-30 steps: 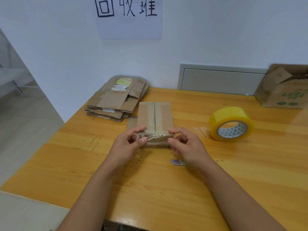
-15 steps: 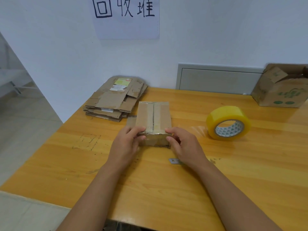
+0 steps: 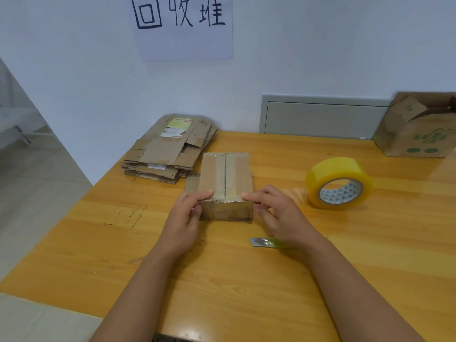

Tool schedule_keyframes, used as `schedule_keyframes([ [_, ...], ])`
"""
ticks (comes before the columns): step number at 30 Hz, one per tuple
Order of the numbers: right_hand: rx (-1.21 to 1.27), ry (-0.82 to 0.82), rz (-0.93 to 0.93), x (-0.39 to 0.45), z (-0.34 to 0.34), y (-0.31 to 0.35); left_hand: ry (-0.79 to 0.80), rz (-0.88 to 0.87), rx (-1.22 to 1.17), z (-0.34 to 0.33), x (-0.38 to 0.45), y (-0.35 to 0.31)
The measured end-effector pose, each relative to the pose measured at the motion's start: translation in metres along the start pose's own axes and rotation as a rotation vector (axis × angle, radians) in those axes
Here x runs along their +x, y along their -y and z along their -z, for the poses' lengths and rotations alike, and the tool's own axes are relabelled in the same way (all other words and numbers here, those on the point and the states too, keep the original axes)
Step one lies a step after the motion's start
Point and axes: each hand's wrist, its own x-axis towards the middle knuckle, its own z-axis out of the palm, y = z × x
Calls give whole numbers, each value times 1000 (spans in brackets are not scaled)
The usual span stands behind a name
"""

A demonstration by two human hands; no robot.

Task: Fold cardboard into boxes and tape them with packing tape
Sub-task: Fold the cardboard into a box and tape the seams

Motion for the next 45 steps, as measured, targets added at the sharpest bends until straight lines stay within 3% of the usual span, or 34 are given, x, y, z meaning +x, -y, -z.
schedule_keyframes([
  [4,-50,-30,24,2,-1,-1,-43,-13,-20,-3,0,3],
  [11,-171,-236,8,4,-19,10,-213,-29,59,-14,5,0],
  [17,-130,-198,-80,1,-18,20,-317,-21,142,-23,6,-9],
  [27,-147,-157,-101,0,-20,20,-299,-64,326,-31,1,-17],
  [36,-190,-124,-56,5,-21,21,-10,-29,241,-22,8,-13],
  [41,-310,-159,-37,8,-22,19,-79,19,212,-36,19,-21],
  [45,-265,-149,-25,5,-24,19,-38,3,140,-32,14,-11],
])
